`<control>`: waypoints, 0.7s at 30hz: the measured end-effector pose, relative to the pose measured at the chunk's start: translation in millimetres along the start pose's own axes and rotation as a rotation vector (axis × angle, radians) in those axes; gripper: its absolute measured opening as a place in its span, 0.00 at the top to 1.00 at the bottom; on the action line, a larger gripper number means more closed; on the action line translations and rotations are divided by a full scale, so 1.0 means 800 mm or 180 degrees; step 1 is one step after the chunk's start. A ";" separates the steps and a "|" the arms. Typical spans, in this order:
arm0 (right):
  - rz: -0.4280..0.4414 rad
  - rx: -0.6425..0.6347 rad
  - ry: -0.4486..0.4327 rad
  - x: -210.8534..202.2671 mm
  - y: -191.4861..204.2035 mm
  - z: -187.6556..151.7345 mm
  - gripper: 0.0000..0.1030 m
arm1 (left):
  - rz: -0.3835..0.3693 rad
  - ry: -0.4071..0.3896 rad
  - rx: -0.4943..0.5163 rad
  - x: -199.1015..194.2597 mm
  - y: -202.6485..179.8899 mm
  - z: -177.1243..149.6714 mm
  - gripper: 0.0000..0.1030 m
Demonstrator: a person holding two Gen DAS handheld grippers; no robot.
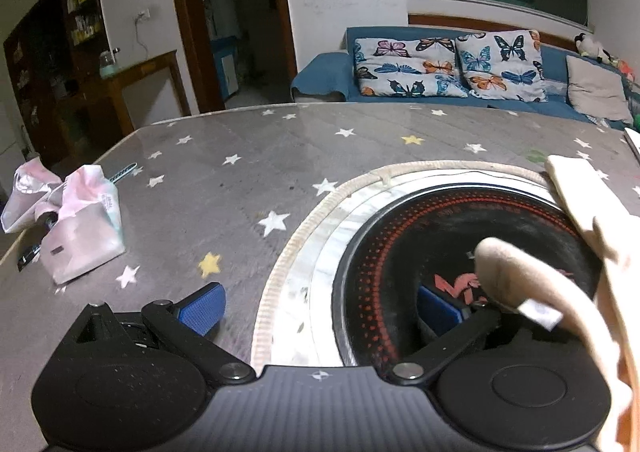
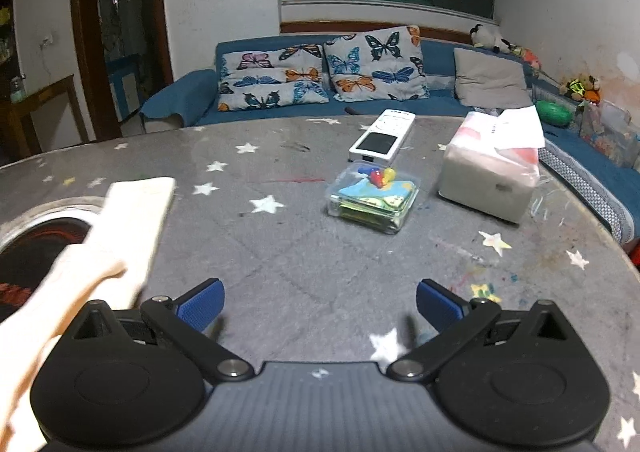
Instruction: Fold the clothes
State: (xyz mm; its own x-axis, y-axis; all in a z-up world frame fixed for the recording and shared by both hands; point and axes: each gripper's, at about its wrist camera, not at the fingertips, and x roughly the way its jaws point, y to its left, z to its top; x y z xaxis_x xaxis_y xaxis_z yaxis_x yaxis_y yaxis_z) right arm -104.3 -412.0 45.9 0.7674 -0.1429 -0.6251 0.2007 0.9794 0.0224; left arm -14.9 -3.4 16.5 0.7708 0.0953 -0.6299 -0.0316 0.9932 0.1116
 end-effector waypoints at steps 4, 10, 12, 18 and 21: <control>0.0077 -0.0151 -0.0093 -0.042 0.015 -0.007 0.00 | -0.0049 0.0025 -0.0075 -0.022 0.010 -0.001 0.00; 0.0258 -0.0099 -0.0180 -0.106 0.030 -0.023 0.00 | -0.0167 0.0122 -0.0086 -0.068 0.014 -0.005 0.00; 0.0261 -0.0106 -0.0215 -0.128 0.035 -0.031 0.00 | -0.0198 0.0178 -0.0046 -0.084 0.012 -0.007 0.00; 0.0314 -0.0326 -0.0305 -0.189 0.053 -0.063 0.00 | -0.0535 0.0136 -0.0102 -0.134 0.009 -0.020 0.00; 0.0379 -0.0395 -0.0325 -0.217 0.061 -0.082 0.00 | -0.0811 0.0135 -0.0203 -0.154 0.011 -0.026 0.00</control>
State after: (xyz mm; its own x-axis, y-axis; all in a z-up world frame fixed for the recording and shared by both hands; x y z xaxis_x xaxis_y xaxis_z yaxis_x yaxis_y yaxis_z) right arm -267.5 -329.7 104.6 0.8402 -0.0327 -0.5413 0.0331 0.9994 -0.0090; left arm -123.4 -5.4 79.4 0.7317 -0.1571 -0.6633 0.1191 0.9876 -0.1026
